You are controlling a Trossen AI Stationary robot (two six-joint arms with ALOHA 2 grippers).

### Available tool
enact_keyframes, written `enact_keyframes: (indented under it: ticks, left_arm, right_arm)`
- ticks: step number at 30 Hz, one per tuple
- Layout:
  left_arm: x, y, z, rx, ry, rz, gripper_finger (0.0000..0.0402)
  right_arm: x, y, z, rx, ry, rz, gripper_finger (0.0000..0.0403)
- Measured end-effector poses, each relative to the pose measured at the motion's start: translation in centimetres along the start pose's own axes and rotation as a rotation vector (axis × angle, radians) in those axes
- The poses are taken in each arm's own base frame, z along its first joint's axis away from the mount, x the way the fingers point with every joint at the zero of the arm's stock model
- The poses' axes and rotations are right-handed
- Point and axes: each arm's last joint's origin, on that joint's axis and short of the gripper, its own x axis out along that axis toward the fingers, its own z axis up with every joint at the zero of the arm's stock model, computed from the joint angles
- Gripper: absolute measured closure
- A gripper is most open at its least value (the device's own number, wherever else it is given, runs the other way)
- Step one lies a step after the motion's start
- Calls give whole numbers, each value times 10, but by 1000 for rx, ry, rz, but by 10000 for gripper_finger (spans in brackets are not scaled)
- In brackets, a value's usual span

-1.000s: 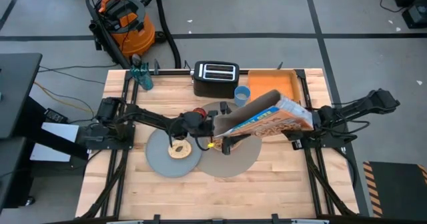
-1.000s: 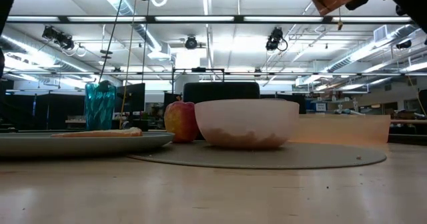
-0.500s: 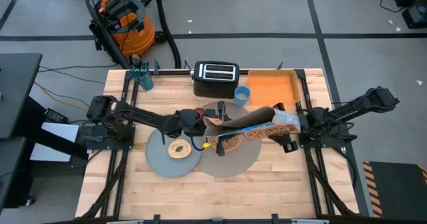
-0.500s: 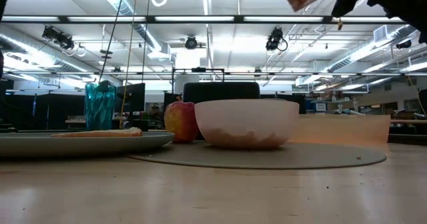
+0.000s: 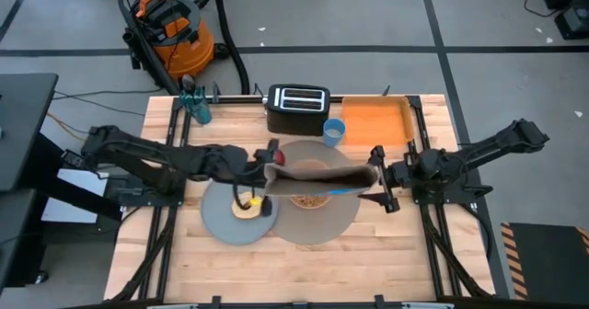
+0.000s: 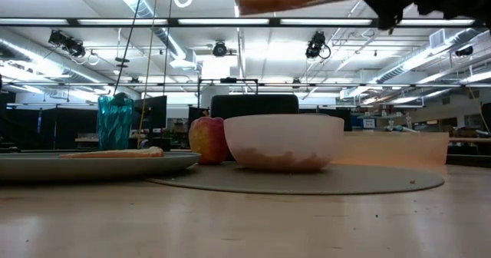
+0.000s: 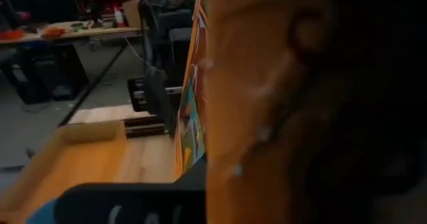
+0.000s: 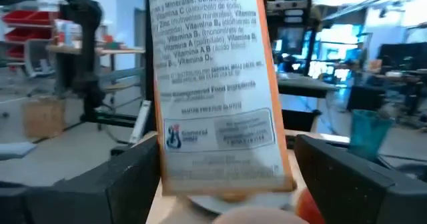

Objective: Arrange a breakfast setting
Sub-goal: Pour the cereal from the cereal box into the orange bowl

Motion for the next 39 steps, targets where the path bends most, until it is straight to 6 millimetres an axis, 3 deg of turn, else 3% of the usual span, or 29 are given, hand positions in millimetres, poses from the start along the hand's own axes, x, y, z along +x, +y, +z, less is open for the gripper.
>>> enact_keyframes:
  ticks: [12,18,23,27,32,39]
  left_arm:
    - [-52,-47,-13,-70,308,-170,387]
    - [-67,-83,-23,-34,344,-326,388]
    - [-74,-104,-54,-20,361,-443,388]
    - [-82,-111,-82,-61,358,-550,388]
    - [-102,-113,-101,9,337,-627,388]
    - [-149,-105,-119,81,304,-736,388]
  right_arm:
    - [2,14,58,4,45,60,64]
    - [8,17,55,16,78,32,67]
    - [18,19,46,26,127,-30,67]
    - [31,23,40,30,114,-41,67]
    - [44,27,38,43,57,-60,67]
    - [62,31,41,58,78,-177,67]
